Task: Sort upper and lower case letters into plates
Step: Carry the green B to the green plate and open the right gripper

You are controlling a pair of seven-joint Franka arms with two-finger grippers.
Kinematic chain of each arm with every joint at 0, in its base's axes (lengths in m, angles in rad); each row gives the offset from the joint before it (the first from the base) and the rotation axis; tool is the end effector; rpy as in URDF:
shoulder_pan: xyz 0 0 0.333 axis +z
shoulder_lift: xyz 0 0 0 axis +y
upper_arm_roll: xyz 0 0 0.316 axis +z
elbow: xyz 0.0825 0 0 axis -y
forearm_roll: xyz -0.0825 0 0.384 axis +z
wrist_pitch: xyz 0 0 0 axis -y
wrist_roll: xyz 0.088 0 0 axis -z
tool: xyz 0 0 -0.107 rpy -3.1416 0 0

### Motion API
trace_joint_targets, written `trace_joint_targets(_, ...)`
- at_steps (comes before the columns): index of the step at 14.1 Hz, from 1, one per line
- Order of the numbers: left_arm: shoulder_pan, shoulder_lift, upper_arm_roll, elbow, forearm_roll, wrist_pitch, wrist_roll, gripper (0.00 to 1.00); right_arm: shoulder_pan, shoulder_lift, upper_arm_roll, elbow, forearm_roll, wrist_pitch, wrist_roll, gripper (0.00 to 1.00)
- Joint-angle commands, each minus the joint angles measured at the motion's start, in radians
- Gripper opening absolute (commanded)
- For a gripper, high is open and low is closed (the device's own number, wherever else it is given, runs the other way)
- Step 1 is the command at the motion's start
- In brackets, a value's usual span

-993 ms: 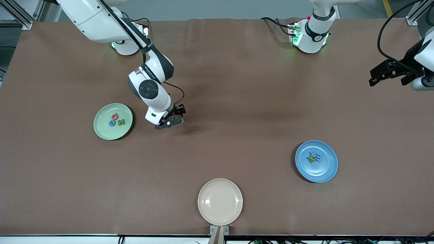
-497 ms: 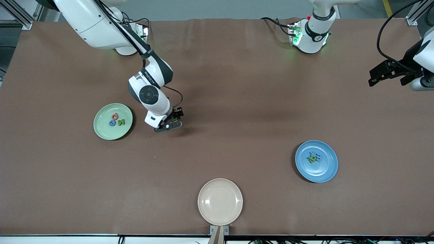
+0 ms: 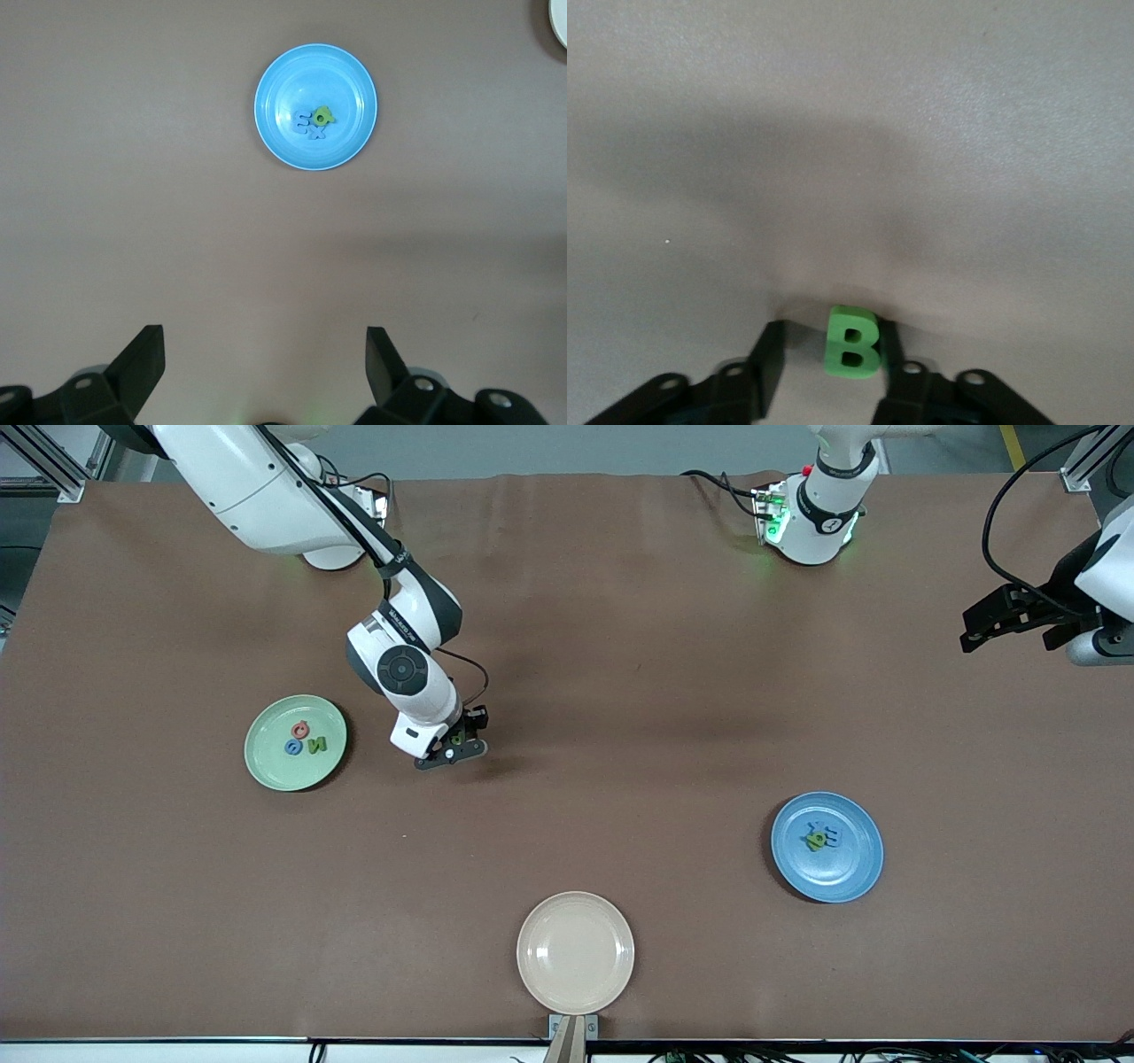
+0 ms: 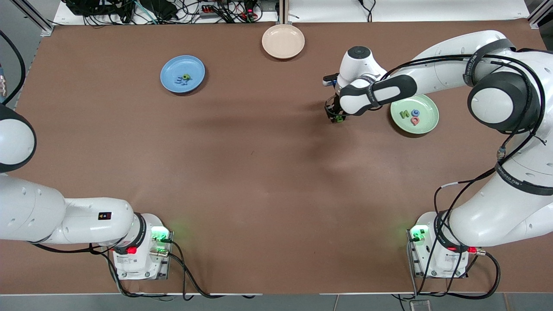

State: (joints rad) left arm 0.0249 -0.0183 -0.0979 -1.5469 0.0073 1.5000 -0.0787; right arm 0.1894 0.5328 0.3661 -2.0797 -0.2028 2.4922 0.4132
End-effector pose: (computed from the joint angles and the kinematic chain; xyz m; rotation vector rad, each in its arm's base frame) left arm 0.5404 -0.0392 0.6396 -3.1301 -0.0096 0.0437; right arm 0.4885 0.3066 0.1764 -3.0829 -0.4184 0.1506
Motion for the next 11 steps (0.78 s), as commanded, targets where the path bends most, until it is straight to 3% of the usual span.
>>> trace_joint_targets(1,0.009,-0.011,-0.003,-0.010,-0.015,0.008,0.022,1.00,0.010,0.026,-0.004,0.012,-0.020,0.005,0.027,0.31)
trace_joint_targets(6,0.010,-0.011,-0.003,-0.010,-0.015,0.008,0.022,1.00,0.012,0.027,-0.009,0.013,-0.021,0.005,0.027,0.08)
trace_joint_targets(8,0.010,-0.014,-0.003,-0.013,-0.015,0.006,0.022,1.00,-0.011,-0.003,-0.010,0.013,-0.030,-0.024,-0.002,0.08)
trace_joint_targets(11,0.010,-0.014,-0.003,-0.012,-0.015,0.008,0.022,1.00,-0.117,-0.129,-0.004,0.006,-0.032,-0.214,-0.172,0.08)
